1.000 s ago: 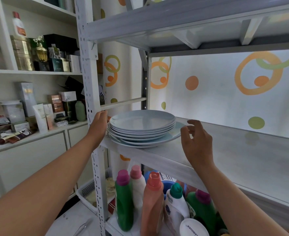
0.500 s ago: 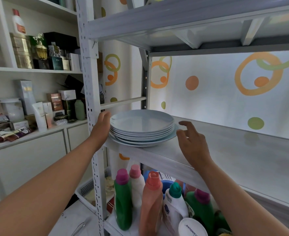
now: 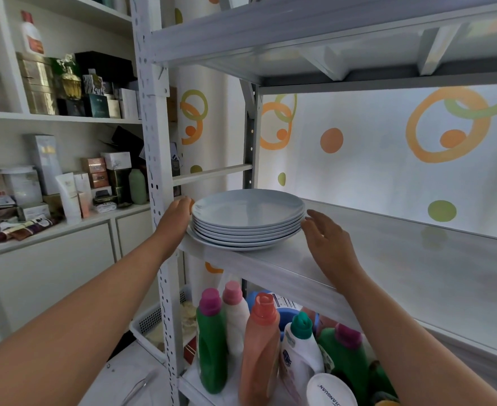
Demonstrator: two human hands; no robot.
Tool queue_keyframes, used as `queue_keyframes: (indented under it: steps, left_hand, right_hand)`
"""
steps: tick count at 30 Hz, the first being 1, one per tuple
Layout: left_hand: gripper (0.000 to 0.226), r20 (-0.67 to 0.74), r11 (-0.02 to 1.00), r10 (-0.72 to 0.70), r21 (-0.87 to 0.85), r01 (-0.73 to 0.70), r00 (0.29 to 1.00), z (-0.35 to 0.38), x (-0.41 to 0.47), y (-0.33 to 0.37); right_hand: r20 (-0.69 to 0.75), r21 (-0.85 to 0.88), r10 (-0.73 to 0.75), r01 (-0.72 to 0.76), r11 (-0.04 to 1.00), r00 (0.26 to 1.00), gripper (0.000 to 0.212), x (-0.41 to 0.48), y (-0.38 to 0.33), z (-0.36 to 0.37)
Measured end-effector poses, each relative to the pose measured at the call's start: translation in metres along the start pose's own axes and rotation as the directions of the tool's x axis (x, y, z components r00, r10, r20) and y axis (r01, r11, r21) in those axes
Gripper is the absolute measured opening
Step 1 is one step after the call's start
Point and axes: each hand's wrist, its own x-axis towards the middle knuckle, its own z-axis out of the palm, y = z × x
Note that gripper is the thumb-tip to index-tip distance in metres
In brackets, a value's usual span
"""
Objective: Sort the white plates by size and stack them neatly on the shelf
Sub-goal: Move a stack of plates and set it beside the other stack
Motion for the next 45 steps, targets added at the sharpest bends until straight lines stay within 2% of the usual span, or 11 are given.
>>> queue_keyframes:
  steps: [3,7,10,13,17,20,23,29,33,37,45]
  left_hand:
    - [0.04,0.038,0.997,-0.035,-0.064,0.038,0.999,0.0,0.002,0.002]
    - [0.034,0.136,0.984,-0.046,-0.162,0.068,0.99,-0.002,0.005,-0.002]
    - [0.021,0.159,0.97,-0.039,-0.232,0.075,0.987,0.0,0.0,-0.002]
    - [0.031,0.092,0.952,-0.032,-0.299,0.059,0.995,0.006,-0.005,0.006]
    - [0.026,0.084,0.949,-0.005,-0.313,0.031,0.996,0.008,-0.005,0.003]
    - [0.026,0.091,0.958,0.022,-0.286,0.005,0.996,0.007,-0.005,0.001]
    - [0.029,0.119,0.963,0.033,-0.269,0.0,0.992,0.005,-0.006,0.002]
    - [0.028,0.188,0.975,0.054,-0.22,-0.011,0.981,-0.003,-0.008,0.001]
    - [0.04,0.195,0.981,0.064,-0.194,-0.025,0.979,-0.001,-0.007,0.002]
    - [0.037,0.197,0.985,0.032,-0.173,0.003,0.98,0.011,-0.003,0.003]
    - [0.03,0.316,0.973,0.005,-0.22,0.068,0.949,0.084,-0.016,0.03]
  right_hand:
    - [0.117,0.016,-0.001,-0.001,1.0,0.993,0.037,0.0,0.002,0.002]
    - [0.232,-0.032,0.005,0.002,0.999,0.973,0.043,0.001,0.007,0.005]
    - [0.189,-0.014,0.006,-0.004,1.0,0.982,0.045,0.003,0.007,0.005]
    - [0.184,0.026,0.041,-0.047,0.999,0.982,0.051,0.002,0.008,0.005]
    - [0.177,0.08,0.224,-0.241,0.967,0.958,0.071,0.019,0.014,0.007]
    - [0.184,0.208,0.324,-0.359,0.91,0.928,0.064,0.034,0.013,0.014]
    - [0.117,0.186,0.27,-0.288,0.939,0.956,0.044,0.034,0.011,0.026]
    - [0.101,0.27,0.242,-0.261,0.927,0.965,0.034,0.037,0.015,0.03]
    - [0.091,0.277,0.245,-0.261,0.925,0.965,0.024,0.038,0.016,0.031]
    - [0.055,0.314,0.263,-0.266,0.911,0.963,0.041,0.045,0.018,0.02]
    - [-0.071,0.313,0.356,-0.318,0.895,0.932,0.047,0.047,0.056,-0.043]
